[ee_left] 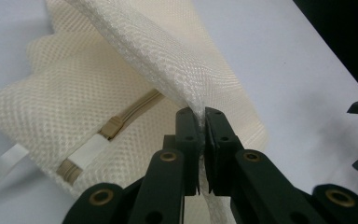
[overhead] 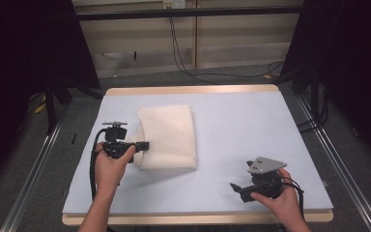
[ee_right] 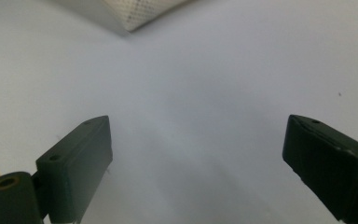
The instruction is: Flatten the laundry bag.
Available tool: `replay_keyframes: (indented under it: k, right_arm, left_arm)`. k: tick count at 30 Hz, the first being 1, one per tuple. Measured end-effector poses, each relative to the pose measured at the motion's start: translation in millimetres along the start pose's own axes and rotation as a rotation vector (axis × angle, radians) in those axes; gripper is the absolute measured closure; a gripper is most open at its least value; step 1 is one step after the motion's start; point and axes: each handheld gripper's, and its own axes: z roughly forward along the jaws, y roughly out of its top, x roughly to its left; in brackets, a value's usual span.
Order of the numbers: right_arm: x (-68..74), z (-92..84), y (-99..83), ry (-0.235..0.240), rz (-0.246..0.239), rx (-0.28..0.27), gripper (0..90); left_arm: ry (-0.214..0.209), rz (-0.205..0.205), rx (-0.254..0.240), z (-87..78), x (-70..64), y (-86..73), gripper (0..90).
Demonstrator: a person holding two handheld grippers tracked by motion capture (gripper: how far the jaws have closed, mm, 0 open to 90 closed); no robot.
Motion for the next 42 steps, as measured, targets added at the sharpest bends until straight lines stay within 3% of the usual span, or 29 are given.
replay_keyframes:
  k: [4, 9, 17, 21, 32, 42]
  right_arm:
    - [7.8, 7.1, 13.8, 0.022, -0.026, -0.034, 6.4]
    - [19.0, 21.1, 28.6, 0.058, -0.063, -0.034, 3.9]
    - [33.0, 35.7, 47.8, 0.101, -0.059, -0.081, 5.5]
    - [40.2, 41.2, 57.6, 0.101, -0.058, -0.103, 6.5]
    - [61.1, 56.1, 89.5, 0.125, -0.089, -0.143, 11.1]
    - [63.8, 75.9, 93.1, 0.113, -0.088, -0.142, 13.1]
  left_arm:
    - [-0.013, 0.0, -0.009, 2.7, -6.4, 6.9, 85.4]
    - [-0.023, 0.009, -0.017, 5.3, -15.6, 15.5, 85.4]
    - [-0.033, 0.031, -0.026, 10.6, -29.3, 26.4, 85.4]
    - [-0.045, 0.04, -0.028, 12.7, -35.8, 30.2, 85.4]
    - [-0.05, 0.023, -0.039, 15.9, -36.4, 31.9, 85.2]
    - [-0.082, 0.026, -0.047, 19.2, -46.6, 37.7, 85.4]
